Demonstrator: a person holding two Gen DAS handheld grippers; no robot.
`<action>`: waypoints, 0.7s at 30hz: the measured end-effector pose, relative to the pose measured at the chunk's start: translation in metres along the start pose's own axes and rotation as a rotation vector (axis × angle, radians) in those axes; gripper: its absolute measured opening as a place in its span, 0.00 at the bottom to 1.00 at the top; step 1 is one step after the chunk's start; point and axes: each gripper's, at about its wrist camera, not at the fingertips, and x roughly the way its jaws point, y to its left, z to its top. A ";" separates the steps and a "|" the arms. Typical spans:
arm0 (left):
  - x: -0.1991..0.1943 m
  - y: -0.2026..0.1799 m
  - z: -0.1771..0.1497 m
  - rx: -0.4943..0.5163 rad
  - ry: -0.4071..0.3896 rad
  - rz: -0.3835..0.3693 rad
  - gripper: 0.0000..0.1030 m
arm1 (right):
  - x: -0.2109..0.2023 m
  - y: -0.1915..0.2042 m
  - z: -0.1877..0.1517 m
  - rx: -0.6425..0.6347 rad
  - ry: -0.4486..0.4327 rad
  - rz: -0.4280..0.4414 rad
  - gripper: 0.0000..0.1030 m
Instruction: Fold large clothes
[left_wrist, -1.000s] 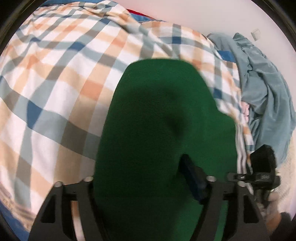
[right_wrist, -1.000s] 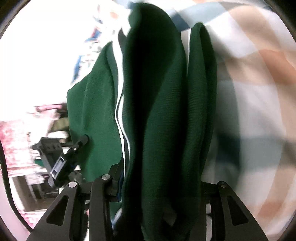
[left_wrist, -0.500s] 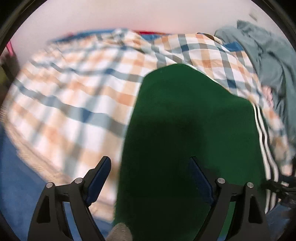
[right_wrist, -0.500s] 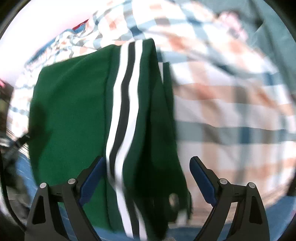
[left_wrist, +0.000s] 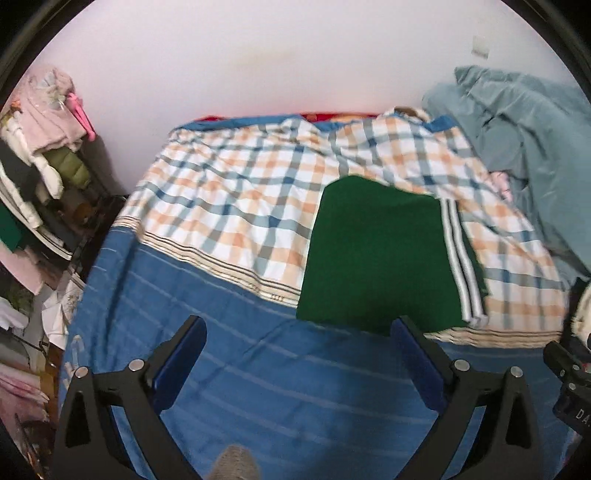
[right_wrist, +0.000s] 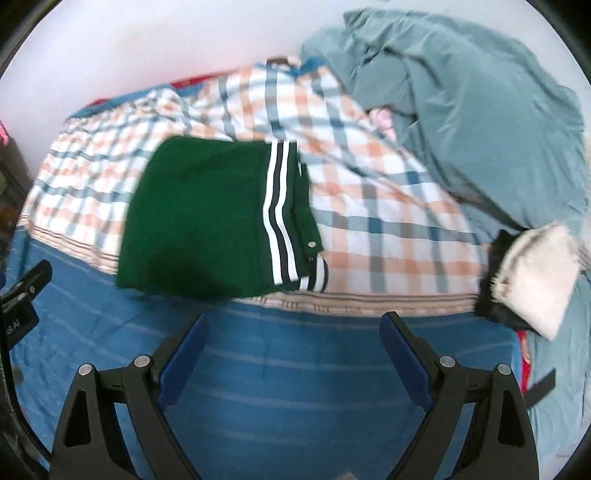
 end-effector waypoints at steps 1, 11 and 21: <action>-0.017 0.002 -0.001 0.001 -0.006 0.000 0.99 | -0.023 -0.003 -0.006 0.002 -0.011 0.004 0.92; -0.192 0.023 -0.023 -0.015 -0.085 -0.060 0.99 | -0.233 -0.038 -0.062 0.011 -0.155 -0.012 0.92; -0.298 0.032 -0.042 -0.028 -0.170 -0.084 0.99 | -0.393 -0.072 -0.115 -0.001 -0.253 -0.001 0.92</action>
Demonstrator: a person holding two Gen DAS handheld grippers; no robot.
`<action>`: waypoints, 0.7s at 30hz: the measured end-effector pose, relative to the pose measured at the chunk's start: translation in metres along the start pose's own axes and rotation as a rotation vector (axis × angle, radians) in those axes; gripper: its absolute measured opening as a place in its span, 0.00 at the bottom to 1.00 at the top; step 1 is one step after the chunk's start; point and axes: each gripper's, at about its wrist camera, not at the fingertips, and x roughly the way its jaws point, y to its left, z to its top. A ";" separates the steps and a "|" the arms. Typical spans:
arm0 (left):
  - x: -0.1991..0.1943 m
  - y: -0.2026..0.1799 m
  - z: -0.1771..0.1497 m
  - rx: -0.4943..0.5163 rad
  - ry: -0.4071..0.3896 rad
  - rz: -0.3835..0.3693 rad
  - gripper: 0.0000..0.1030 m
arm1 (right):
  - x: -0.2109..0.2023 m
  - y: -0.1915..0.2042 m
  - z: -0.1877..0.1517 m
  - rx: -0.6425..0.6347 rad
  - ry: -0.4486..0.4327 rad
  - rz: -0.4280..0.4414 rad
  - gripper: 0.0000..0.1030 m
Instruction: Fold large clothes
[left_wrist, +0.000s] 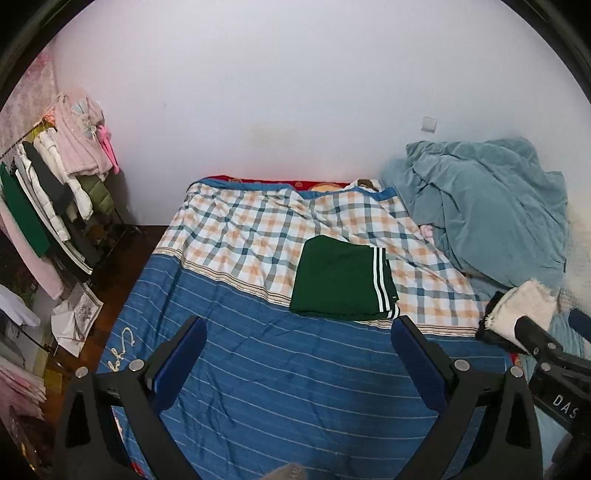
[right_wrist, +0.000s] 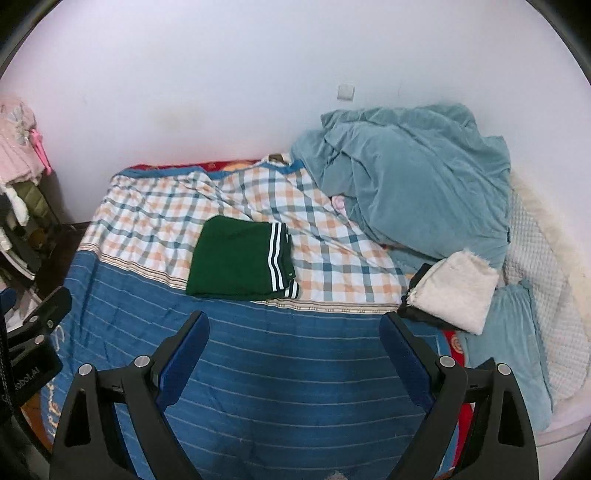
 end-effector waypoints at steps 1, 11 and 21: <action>-0.007 0.000 0.000 0.000 -0.006 -0.004 0.99 | -0.014 -0.004 -0.001 0.003 -0.015 0.002 0.92; -0.051 0.000 -0.006 -0.001 -0.019 0.010 0.99 | -0.092 -0.024 -0.009 0.001 -0.084 0.017 0.92; -0.079 0.000 -0.006 -0.013 -0.027 0.032 0.99 | -0.123 -0.031 -0.009 -0.019 -0.093 0.038 0.93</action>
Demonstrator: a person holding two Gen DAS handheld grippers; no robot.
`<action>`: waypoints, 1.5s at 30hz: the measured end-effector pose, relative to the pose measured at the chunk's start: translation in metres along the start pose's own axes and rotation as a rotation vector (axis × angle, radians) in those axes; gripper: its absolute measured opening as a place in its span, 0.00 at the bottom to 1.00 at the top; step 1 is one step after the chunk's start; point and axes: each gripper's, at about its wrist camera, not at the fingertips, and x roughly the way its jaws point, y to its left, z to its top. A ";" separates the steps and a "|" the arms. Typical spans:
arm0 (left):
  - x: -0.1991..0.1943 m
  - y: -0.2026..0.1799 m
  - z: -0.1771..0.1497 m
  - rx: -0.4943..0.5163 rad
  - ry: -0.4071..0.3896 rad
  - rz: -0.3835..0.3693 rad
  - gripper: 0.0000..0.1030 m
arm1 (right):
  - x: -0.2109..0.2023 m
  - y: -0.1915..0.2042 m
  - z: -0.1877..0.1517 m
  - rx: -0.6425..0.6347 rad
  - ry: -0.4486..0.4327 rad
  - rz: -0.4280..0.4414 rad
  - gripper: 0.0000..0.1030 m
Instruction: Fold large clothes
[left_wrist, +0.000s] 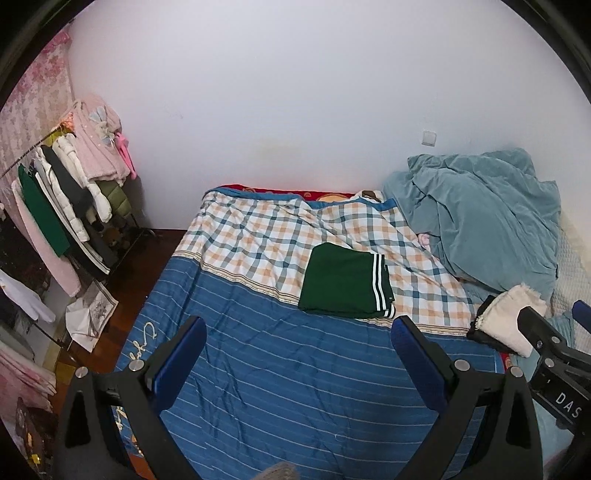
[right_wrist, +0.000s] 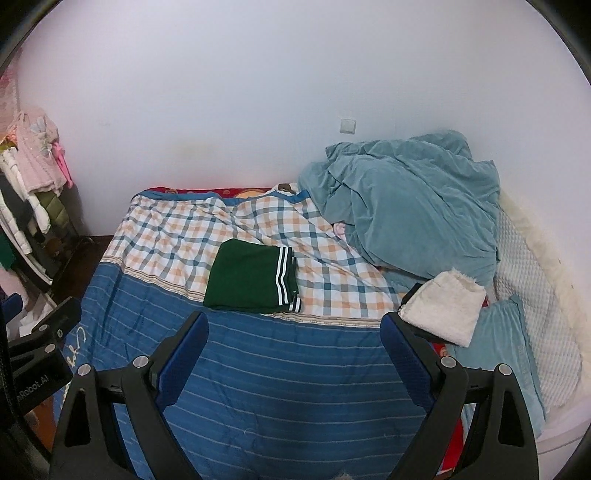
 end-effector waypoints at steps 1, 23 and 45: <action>-0.001 0.000 0.000 -0.001 -0.004 0.000 0.99 | -0.002 0.000 0.001 -0.002 -0.005 -0.001 0.93; -0.021 -0.004 0.001 -0.008 -0.031 0.012 1.00 | -0.017 -0.006 0.012 -0.007 -0.023 0.039 0.96; -0.030 -0.014 0.009 0.001 -0.043 0.007 1.00 | -0.028 -0.018 0.003 0.022 -0.035 0.020 0.96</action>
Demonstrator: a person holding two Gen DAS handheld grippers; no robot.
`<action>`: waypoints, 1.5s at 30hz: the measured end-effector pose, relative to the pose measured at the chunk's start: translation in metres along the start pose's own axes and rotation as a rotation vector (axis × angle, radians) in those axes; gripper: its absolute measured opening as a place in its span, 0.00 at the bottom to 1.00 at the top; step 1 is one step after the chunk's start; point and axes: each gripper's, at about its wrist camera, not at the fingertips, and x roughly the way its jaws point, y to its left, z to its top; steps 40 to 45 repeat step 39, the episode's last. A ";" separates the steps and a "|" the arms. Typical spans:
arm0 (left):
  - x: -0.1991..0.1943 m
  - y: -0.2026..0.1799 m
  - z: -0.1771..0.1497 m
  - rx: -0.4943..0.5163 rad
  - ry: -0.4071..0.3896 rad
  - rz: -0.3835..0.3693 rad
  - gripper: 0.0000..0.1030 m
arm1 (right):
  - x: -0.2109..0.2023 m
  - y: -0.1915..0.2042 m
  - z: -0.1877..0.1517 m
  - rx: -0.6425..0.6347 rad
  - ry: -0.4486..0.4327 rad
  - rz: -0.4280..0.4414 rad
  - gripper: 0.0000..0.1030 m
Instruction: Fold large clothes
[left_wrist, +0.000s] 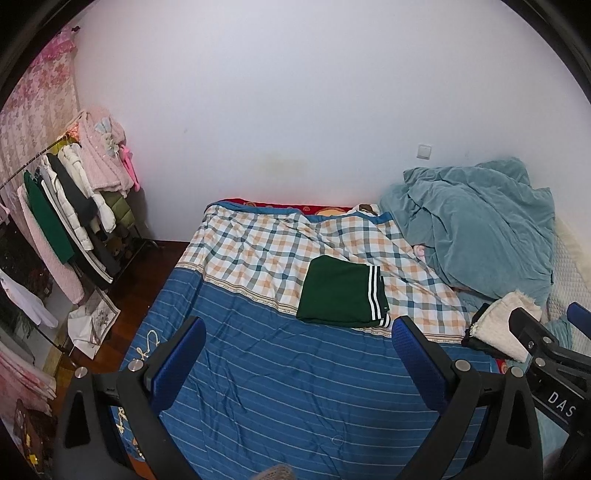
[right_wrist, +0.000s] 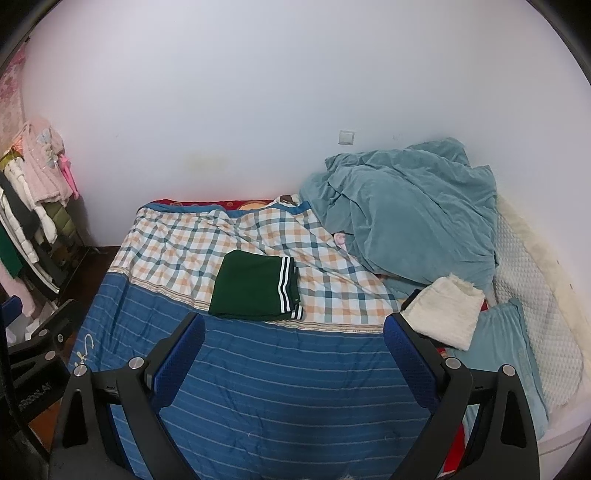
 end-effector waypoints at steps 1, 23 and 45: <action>0.000 -0.001 0.001 0.000 0.000 0.000 1.00 | -0.001 -0.001 -0.001 0.002 0.000 -0.001 0.96; -0.004 0.000 0.009 -0.001 -0.021 0.004 1.00 | -0.004 -0.003 -0.005 0.008 -0.005 -0.007 0.96; -0.006 0.004 0.006 -0.003 -0.035 0.014 1.00 | -0.006 -0.003 -0.006 0.010 -0.005 -0.007 0.96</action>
